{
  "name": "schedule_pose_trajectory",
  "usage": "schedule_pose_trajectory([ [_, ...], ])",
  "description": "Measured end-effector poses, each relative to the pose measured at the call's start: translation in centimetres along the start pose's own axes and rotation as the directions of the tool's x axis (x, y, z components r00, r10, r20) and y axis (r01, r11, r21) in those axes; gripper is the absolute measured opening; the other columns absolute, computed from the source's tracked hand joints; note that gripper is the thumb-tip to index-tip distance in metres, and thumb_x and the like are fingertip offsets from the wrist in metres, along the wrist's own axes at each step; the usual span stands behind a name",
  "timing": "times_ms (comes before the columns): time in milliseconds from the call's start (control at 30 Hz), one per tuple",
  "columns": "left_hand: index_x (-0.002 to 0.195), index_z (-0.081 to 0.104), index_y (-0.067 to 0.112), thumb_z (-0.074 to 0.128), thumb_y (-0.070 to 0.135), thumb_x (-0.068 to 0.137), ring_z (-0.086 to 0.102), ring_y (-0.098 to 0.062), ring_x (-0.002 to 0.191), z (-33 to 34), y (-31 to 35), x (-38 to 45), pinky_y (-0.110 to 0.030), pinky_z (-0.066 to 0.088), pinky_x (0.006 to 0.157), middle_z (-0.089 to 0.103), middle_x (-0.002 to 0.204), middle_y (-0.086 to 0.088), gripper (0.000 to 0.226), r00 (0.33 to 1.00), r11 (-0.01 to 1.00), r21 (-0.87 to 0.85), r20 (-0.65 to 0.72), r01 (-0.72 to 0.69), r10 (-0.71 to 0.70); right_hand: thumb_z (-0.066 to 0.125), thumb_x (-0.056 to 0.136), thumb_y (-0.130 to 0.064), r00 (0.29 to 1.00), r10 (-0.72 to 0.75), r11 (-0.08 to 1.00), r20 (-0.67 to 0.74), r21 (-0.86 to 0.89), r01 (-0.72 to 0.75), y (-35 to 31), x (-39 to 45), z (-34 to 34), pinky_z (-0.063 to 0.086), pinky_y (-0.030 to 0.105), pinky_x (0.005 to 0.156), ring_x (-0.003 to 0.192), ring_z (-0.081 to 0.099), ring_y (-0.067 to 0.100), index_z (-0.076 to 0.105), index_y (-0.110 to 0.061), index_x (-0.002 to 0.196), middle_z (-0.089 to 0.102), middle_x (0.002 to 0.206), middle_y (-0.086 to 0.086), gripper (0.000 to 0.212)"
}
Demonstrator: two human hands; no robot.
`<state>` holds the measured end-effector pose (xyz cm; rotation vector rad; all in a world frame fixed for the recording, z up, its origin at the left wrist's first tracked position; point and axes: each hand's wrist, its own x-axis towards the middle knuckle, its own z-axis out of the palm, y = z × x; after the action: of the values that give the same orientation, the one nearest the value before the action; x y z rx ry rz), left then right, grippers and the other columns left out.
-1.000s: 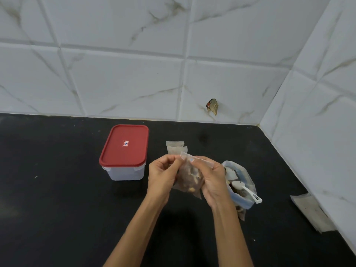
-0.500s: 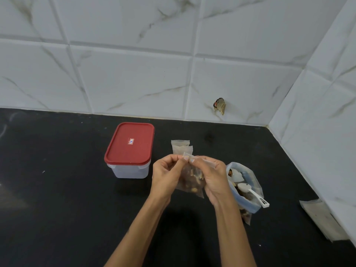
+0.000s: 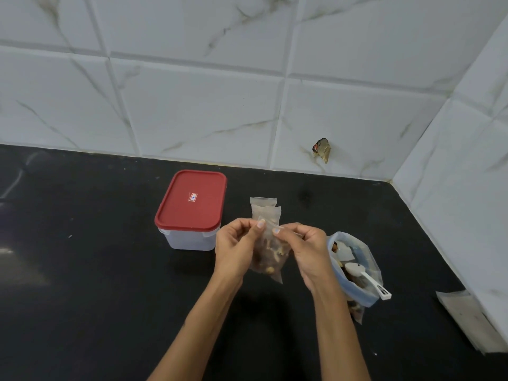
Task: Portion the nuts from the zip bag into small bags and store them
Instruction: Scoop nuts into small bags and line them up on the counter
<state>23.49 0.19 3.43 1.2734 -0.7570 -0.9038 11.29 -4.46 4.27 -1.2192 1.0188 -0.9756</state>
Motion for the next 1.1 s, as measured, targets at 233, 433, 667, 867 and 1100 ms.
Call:
schedule_pose_trajectory([
  [233,0.079,0.066,0.012,0.064,0.018,0.090,0.065,-0.005,0.071,0.1,-0.9,0.2,-0.025,0.049,0.062,0.068,0.072,0.006,0.013,0.982,0.989,-0.001,-0.112,0.149,-0.149,0.071,0.080,-0.004,0.998,-0.056,0.978,-0.005,-0.204,0.054,1.3,0.5,-1.3,0.052,0.014,0.063,0.069,0.064,0.002,0.072,-0.011,0.071,0.068,0.079,0.005,0.011],
  [433,0.078,0.066,0.010,0.063,0.017,0.090,0.063,-0.010,0.075,0.3,-2.0,0.9,-0.033,0.055,0.063,0.066,0.078,0.001,0.014,0.958,0.973,0.000,-0.175,0.232,-0.228,0.069,0.082,-0.006,1.000,-0.017,0.963,-0.004,-0.270,0.015,2.4,1.3,-2.1,0.053,0.016,0.062,0.069,0.064,0.007,0.071,-0.013,0.073,0.069,0.083,0.005,0.011],
  [667,0.080,0.068,0.007,0.063,0.017,0.091,0.068,-0.025,0.085,0.6,-4.1,2.8,-0.044,0.058,0.079,0.070,0.083,-0.009,0.016,0.928,0.945,-0.035,-0.184,0.324,-0.325,0.062,0.087,-0.009,0.998,0.003,0.939,-0.061,-0.342,-0.024,4.2,3.1,-2.5,0.053,0.016,0.065,0.074,0.066,0.009,0.070,-0.018,0.078,0.070,0.087,0.002,0.015],
  [867,0.076,0.069,0.008,0.065,0.017,0.090,0.068,-0.028,0.088,0.9,-6.4,5.3,-0.046,0.056,0.085,0.071,0.083,-0.011,0.018,0.924,0.945,-0.010,-0.208,0.327,-0.322,0.056,0.093,-0.017,0.993,-0.034,0.890,-0.117,-0.456,-0.023,6.5,5.6,-2.2,0.052,0.020,0.070,0.079,0.065,0.010,0.069,-0.012,0.091,0.066,0.093,0.003,0.014],
  [1100,0.083,0.069,0.009,0.062,0.022,0.092,0.066,-0.019,0.086,0.8,-8.6,7.3,-0.030,0.053,0.077,0.070,0.084,-0.005,0.017,0.954,0.953,0.201,-0.240,0.228,-0.178,0.053,0.096,-0.021,0.970,-0.147,0.820,-0.192,-0.572,0.011,8.2,7.5,-1.0,0.039,0.008,0.072,0.087,0.056,0.008,0.067,-0.009,0.096,0.056,0.095,-0.003,0.019],
])
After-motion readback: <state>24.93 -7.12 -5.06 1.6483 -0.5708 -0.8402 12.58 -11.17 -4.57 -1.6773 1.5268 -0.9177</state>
